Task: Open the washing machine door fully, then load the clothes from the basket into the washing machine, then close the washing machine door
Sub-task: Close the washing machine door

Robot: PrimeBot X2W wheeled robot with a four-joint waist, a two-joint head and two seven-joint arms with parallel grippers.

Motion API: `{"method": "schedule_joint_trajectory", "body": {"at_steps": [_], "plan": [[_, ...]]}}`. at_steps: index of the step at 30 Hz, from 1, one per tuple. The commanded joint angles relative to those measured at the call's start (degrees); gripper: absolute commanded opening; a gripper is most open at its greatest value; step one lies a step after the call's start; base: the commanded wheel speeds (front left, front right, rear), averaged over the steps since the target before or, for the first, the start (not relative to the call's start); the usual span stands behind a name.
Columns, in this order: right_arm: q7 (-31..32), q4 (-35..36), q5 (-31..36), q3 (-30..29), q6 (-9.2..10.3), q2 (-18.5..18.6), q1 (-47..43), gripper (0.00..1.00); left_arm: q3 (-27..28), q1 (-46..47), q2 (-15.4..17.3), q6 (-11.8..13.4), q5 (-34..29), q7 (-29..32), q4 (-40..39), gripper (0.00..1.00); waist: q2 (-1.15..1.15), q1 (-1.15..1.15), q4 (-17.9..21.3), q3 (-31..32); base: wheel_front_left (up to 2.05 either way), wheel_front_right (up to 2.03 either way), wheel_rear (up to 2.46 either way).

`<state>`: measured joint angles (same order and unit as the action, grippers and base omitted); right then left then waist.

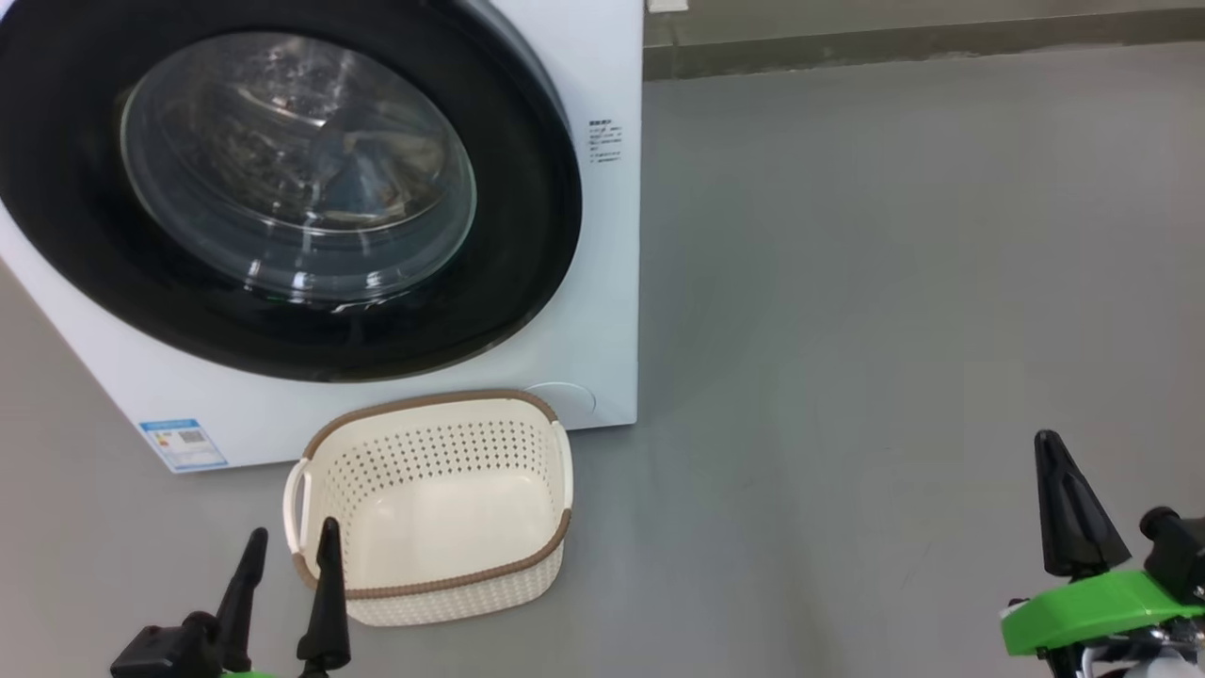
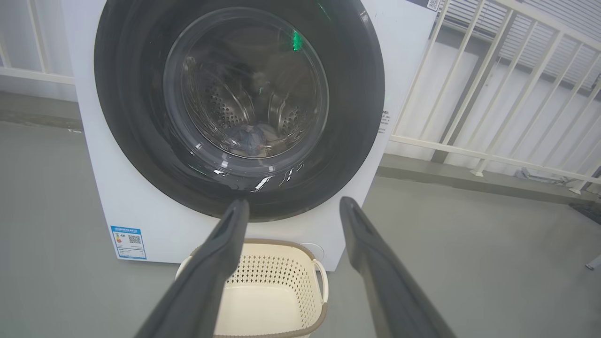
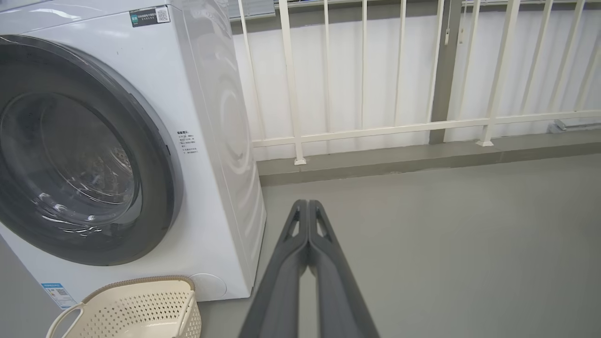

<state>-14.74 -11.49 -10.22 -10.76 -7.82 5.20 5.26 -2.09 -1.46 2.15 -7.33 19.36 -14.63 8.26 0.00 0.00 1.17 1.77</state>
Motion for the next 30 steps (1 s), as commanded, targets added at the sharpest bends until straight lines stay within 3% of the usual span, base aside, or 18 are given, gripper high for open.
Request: {"method": "schedule_joint_trajectory", "body": {"at_steps": [1, 2, 30], "plan": [[-0.26, 1.37, 0.5, 0.63, 0.33, -0.01, 0.23, 0.13, 2.18, 0.83, 0.73, -0.15, -0.46, -0.37, -1.38, 1.0, 0.0, 0.0, 0.75, 0.58, 0.0, 0.0, 0.0], [-0.26, 1.16, 0.53, -0.03, 0.33, -0.35, -0.06, 1.0, 2.29, 0.77, 0.73, -0.15, -0.45, -0.37, -1.32, 1.0, 0.0, 0.0, 0.89, 0.62, 0.0, 0.0, 0.0], [-0.26, 0.94, 3.06, -1.76, 0.33, -2.3, -0.64, 1.0, 3.45, 0.85, 0.73, -0.15, 0.64, -0.37, 1.96, 1.0, 0.0, 0.0, 1.27, 0.86, 0.0, 0.0, 0.0]]}}
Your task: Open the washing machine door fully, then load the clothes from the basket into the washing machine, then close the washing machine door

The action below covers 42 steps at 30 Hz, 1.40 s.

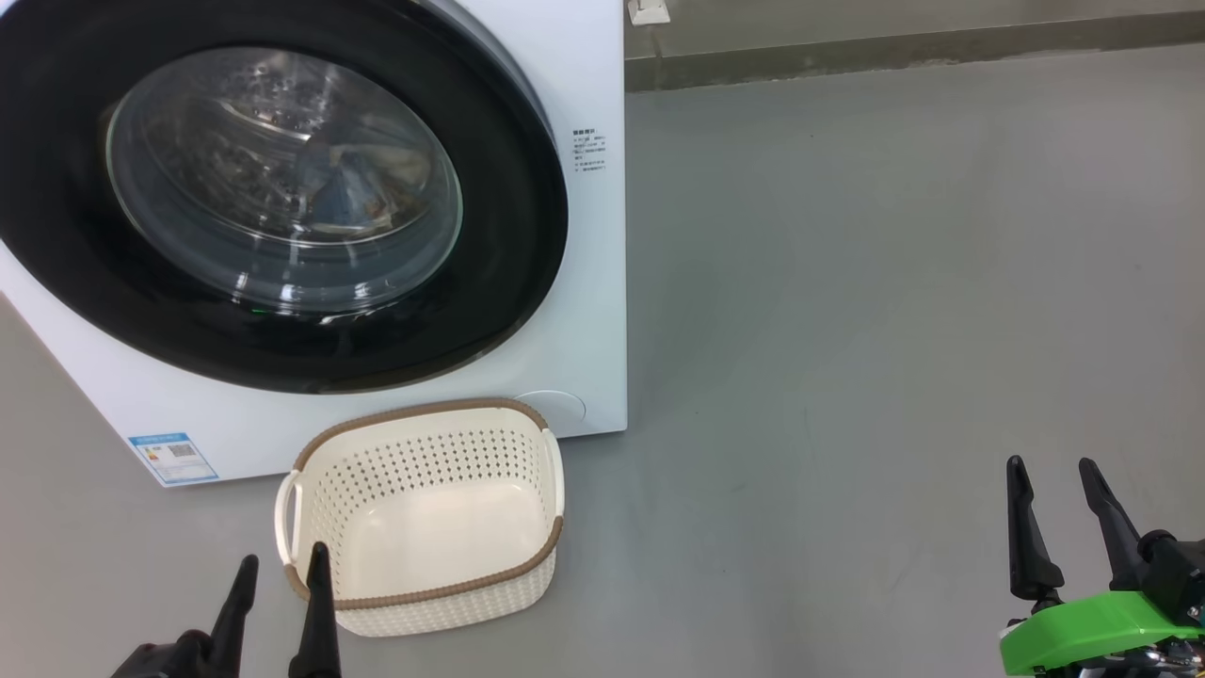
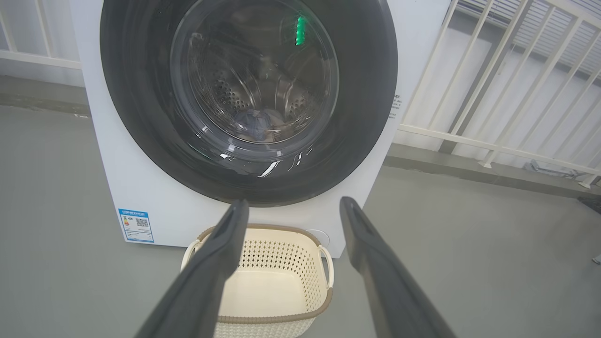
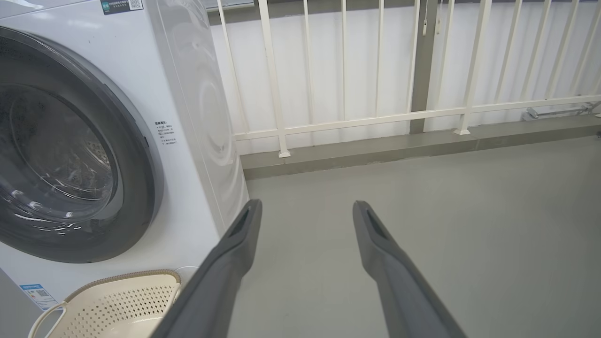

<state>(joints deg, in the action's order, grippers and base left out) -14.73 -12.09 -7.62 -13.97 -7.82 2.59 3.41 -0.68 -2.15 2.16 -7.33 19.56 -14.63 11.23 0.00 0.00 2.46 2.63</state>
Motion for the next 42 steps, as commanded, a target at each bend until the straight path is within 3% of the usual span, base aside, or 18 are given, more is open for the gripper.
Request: {"method": "schedule_joint_trajectory", "body": {"at_steps": [1, 42], "plan": [[-0.27, 1.56, 0.5, 1.45, 0.33, 0.31, 1.19, 1.0, 2.05, 1.53, 0.72, -0.15, 0.48, -0.37, -0.97, 1.0, 0.0, 0.0, -0.03, 0.01, 0.0, 0.0, 0.0], [-0.27, 0.96, 0.35, 2.07, 0.33, 0.29, 1.44, 1.0, 2.82, 0.94, 0.72, -0.15, 2.03, -0.37, -3.79, 1.0, 0.0, 0.0, -0.48, 0.03, 0.0, 0.0, 0.0]]}}
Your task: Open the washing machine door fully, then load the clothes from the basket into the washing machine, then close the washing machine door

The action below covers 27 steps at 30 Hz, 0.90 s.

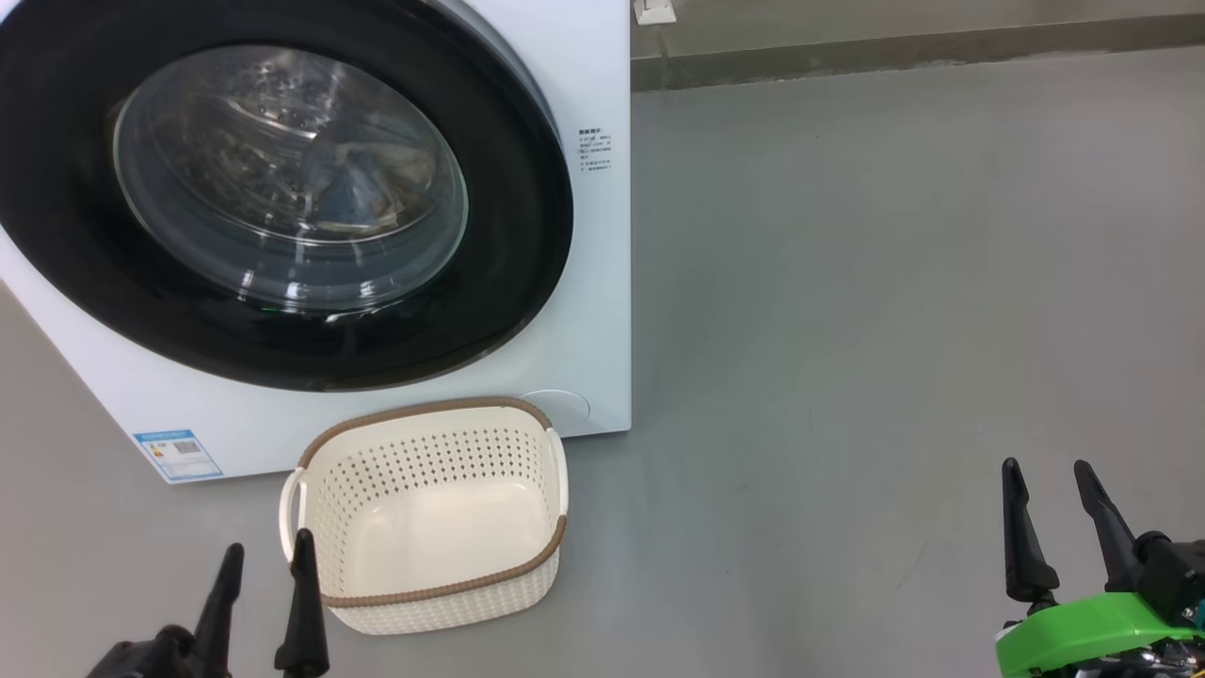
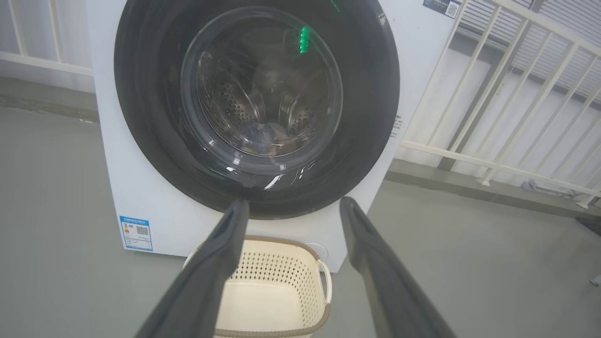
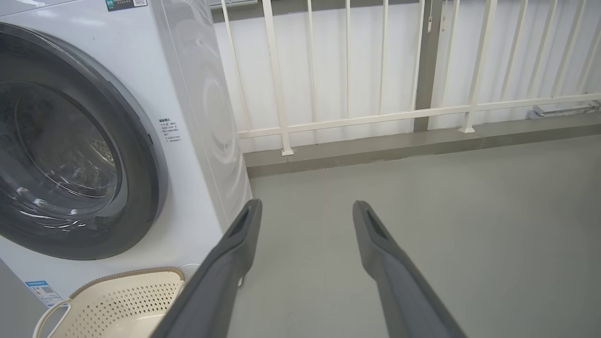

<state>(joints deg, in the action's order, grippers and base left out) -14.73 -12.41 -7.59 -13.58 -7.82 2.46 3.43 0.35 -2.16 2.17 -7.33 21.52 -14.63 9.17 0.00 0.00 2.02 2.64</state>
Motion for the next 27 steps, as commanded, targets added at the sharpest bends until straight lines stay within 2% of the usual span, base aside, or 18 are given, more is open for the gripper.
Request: {"method": "schedule_joint_trajectory", "body": {"at_steps": [1, 2, 8, 12, 17, 27], "plan": [[-0.27, 1.28, 0.31, 1.68, 0.33, 0.42, 1.43, 1.0, 1.8, 0.95, 0.71, -0.15, 0.08, -0.37, -1.72, 1.0, 0.0, 0.0, -0.04, 0.02, 0.0, 0.0, 0.0], [0.01, -0.22, -0.01, 0.0, -0.01, -0.03, -0.02, 0.0, -0.03, -0.04, -0.07, 0.01, 0.01, 0.0, 0.1, 0.0, 0.0, 0.0, -0.04, 0.02, 0.0, 0.0, 0.0], [0.73, -3.34, -1.54, -0.26, -0.01, -0.68, -0.67, 0.0, -0.16, -1.13, -0.89, 0.01, 1.44, 0.46, 2.58, 0.0, 0.0, 0.01, -0.08, -0.03, 0.0, 0.0, 0.0], [1.52, -3.28, -4.31, -0.09, 0.0, -0.64, -0.58, 0.0, 0.01, -0.88, -0.81, 0.0, 3.75, 1.12, 2.58, 0.0, 0.0, 0.13, -0.14, 0.0, 0.0, 0.0, 0.0], [2.18, -3.06, -7.72, 0.39, 0.01, -0.6, -0.6, 0.0, 0.22, -0.5, -0.71, 0.0, 6.57, 1.92, 2.71, 0.0, 0.0, 0.01, -0.22, -0.21, 0.0, 0.0, 0.0], [3.7, -2.79, -14.53, 1.14, 0.04, -0.51, -0.41, 0.0, 0.68, 0.32, -0.53, -0.02, 12.28, 3.55, 2.92, 0.0, 0.0, 0.0, -0.38, -0.47, 0.0, 0.0, 0.0]]}}
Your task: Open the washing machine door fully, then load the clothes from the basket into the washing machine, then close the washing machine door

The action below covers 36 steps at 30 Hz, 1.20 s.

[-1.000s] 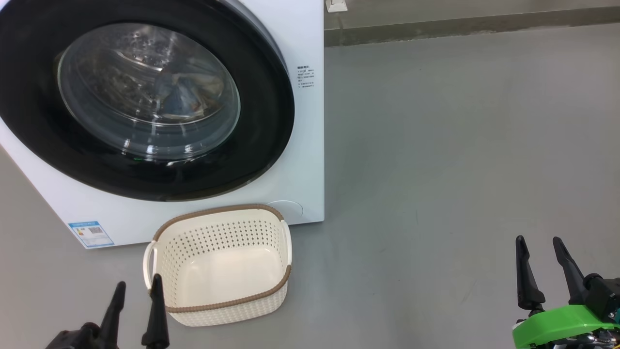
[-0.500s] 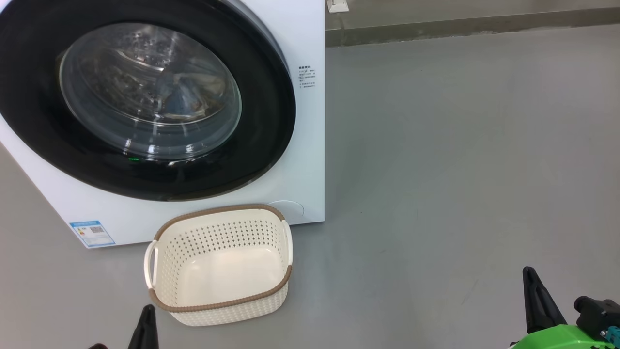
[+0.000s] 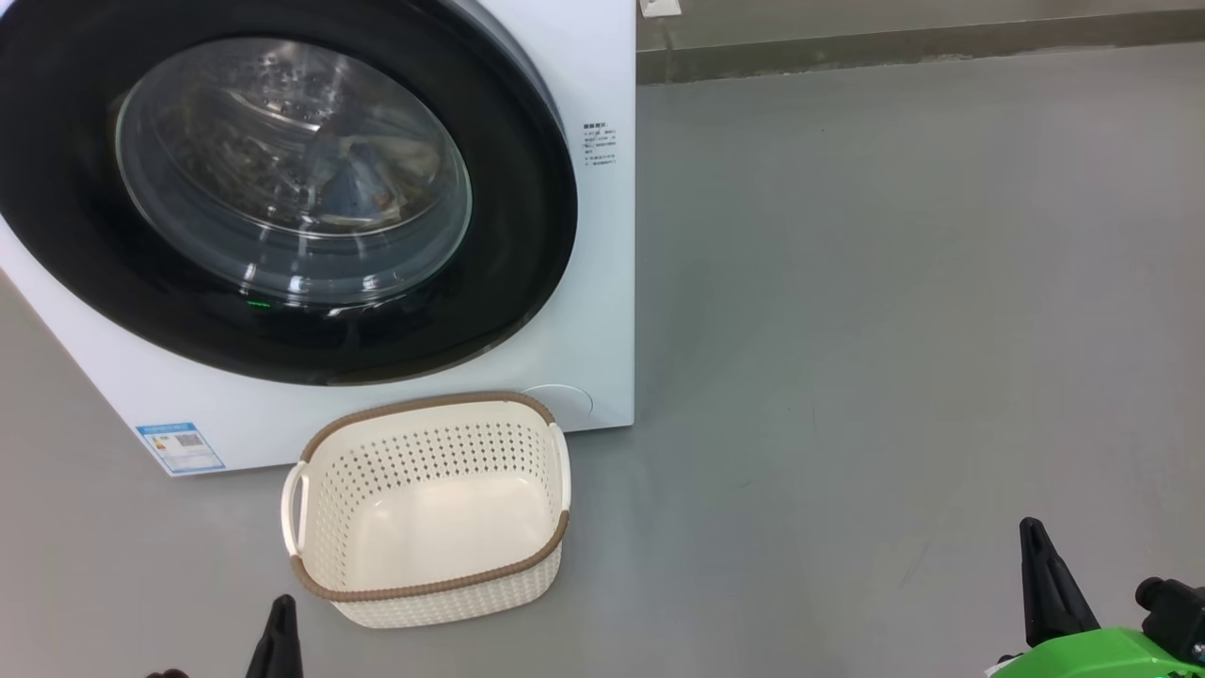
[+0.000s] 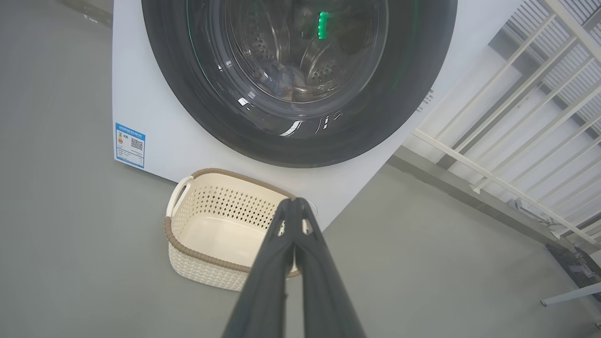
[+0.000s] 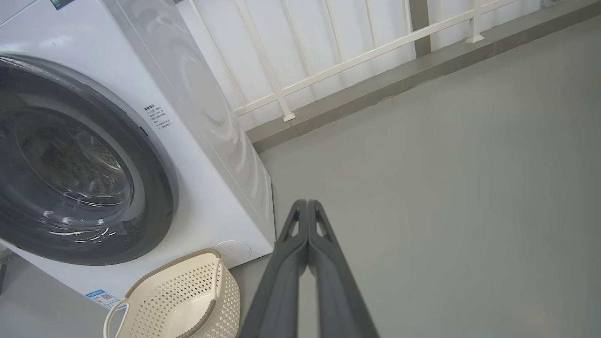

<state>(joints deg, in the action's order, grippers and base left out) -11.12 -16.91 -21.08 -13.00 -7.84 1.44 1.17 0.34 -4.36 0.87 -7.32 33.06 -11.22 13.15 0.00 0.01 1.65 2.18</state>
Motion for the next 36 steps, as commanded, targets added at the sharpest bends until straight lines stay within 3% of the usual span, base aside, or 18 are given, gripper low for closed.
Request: {"method": "schedule_joint_trajectory", "body": {"at_steps": [1, 36], "plan": [[0.26, 1.73, -1.72, 0.62, 0.06, 0.51, 1.88, 0.0, 0.73, 2.6, 0.79, -0.03, 1.3, 0.31, -1.04, 0.0, 0.0, -0.01, -0.02, -0.03, 0.0, 0.0, 0.0], [6.16, 2.14, -25.38, 2.63, 0.16, 0.82, 2.93, 0.0, 2.44, 5.3, 1.32, -0.08, 21.14, 6.12, -0.38, 0.0, 0.0, -0.01, -0.58, -0.82, 0.0, 0.0, 0.0]]}}
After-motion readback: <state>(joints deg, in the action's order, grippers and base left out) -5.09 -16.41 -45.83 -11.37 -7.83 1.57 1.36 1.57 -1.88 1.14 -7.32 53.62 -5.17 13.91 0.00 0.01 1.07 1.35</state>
